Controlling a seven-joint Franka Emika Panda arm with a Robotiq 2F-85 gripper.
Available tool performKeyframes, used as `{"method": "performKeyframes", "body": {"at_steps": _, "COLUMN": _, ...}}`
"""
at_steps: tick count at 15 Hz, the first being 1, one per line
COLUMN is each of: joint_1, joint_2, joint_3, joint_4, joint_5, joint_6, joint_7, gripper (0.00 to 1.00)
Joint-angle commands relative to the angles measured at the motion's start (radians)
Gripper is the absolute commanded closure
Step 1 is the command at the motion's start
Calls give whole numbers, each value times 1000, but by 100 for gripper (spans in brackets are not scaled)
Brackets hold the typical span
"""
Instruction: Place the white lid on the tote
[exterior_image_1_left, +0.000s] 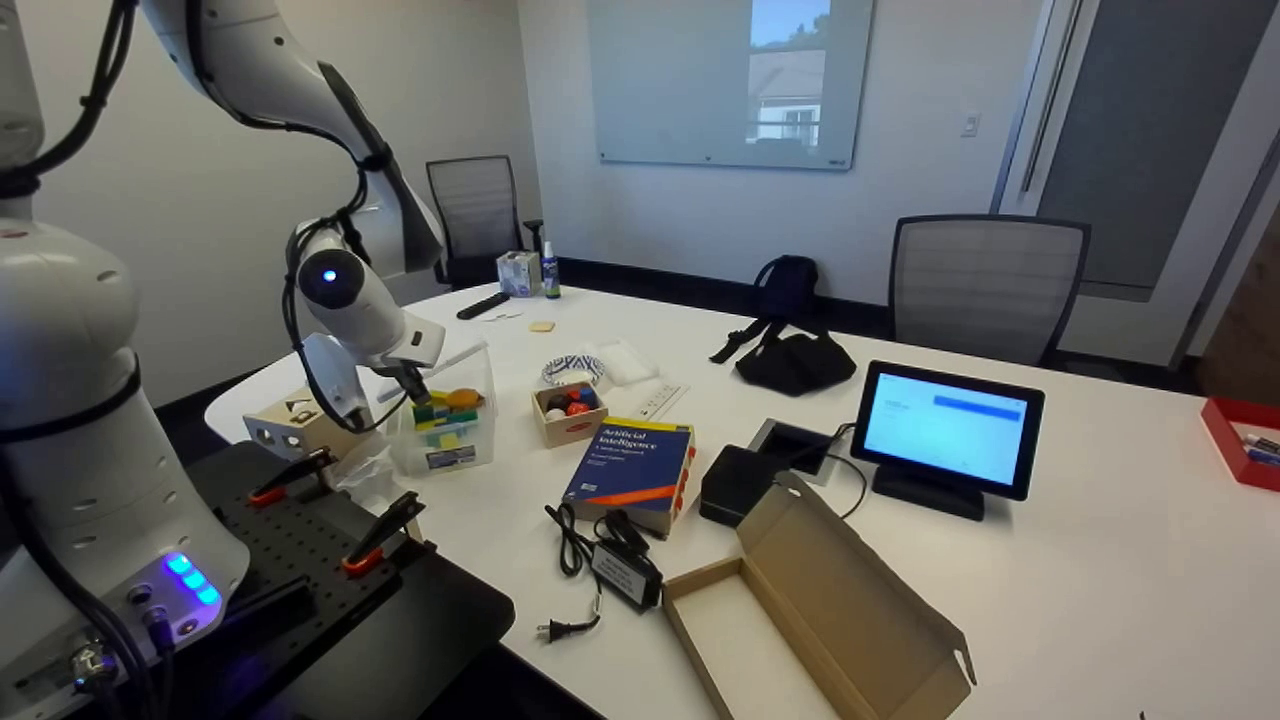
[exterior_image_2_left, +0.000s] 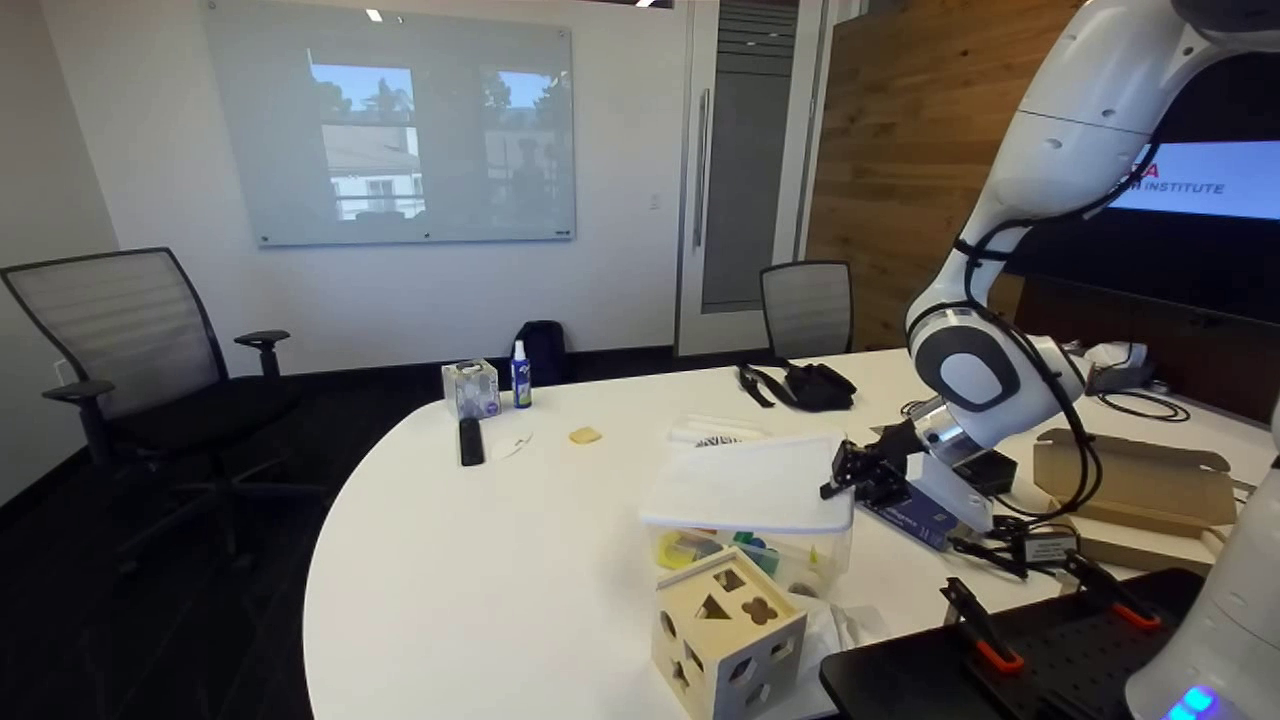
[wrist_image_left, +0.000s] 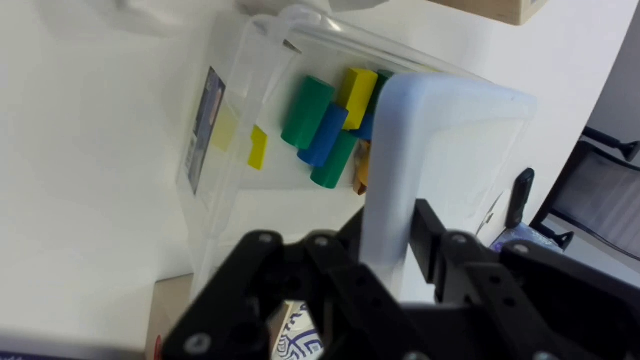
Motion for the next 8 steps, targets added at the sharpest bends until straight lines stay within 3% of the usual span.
{"method": "performKeyframes", "body": {"at_steps": 1, "joint_1": 35, "joint_2": 26, "joint_3": -6, "joint_4": 13, "joint_5": -7, "joint_6": 100, "joint_7": 17, "gripper": 47}}
{"method": "performKeyframes", "body": {"at_steps": 7, "joint_1": 25, "joint_2": 56, "joint_3": 15, "joint_4": 24, "joint_5": -19, "joint_6": 194, "joint_7": 26, "gripper": 1}}
{"method": "performKeyframes", "body": {"at_steps": 8, "joint_1": 25, "joint_2": 60, "joint_3": 14, "joint_4": 29, "joint_5": -17, "joint_6": 203, "joint_7": 23, "gripper": 0}}
